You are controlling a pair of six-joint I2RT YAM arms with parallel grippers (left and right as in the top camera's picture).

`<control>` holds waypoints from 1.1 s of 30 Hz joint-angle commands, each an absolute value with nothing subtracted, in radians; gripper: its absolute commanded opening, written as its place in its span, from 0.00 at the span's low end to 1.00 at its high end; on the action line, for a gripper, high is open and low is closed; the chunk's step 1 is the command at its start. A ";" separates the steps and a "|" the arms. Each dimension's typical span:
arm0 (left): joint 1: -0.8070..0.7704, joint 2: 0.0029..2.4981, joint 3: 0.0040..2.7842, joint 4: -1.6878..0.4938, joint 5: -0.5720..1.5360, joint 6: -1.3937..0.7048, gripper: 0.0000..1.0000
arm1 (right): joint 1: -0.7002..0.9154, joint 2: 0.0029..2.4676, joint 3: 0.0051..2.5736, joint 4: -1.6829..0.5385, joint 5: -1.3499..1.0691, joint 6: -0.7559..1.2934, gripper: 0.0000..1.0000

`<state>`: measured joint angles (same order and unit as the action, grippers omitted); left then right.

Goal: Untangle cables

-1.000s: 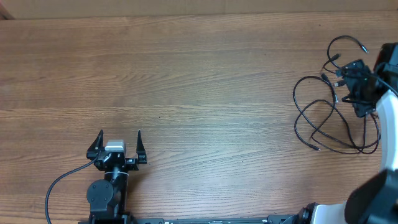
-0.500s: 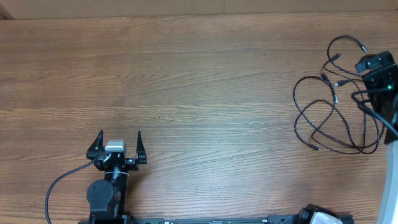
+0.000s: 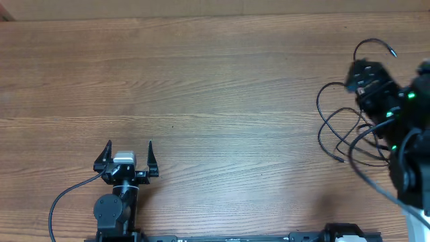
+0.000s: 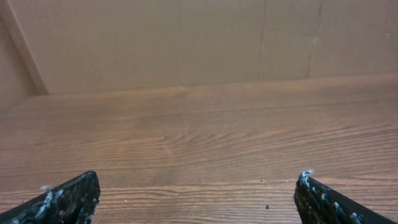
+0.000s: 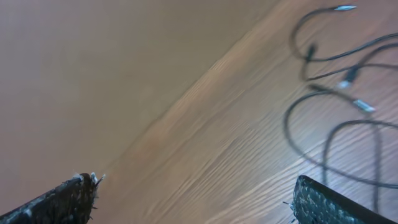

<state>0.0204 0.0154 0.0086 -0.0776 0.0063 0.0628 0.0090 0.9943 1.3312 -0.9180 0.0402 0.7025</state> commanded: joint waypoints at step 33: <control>0.026 0.004 0.004 -0.078 0.011 0.086 0.99 | 0.047 0.480 0.869 -0.348 -0.002 0.234 1.00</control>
<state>0.0204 0.0154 0.0086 -0.0772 0.0063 0.0628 0.0402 0.5301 0.8940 -0.3573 0.0124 0.3092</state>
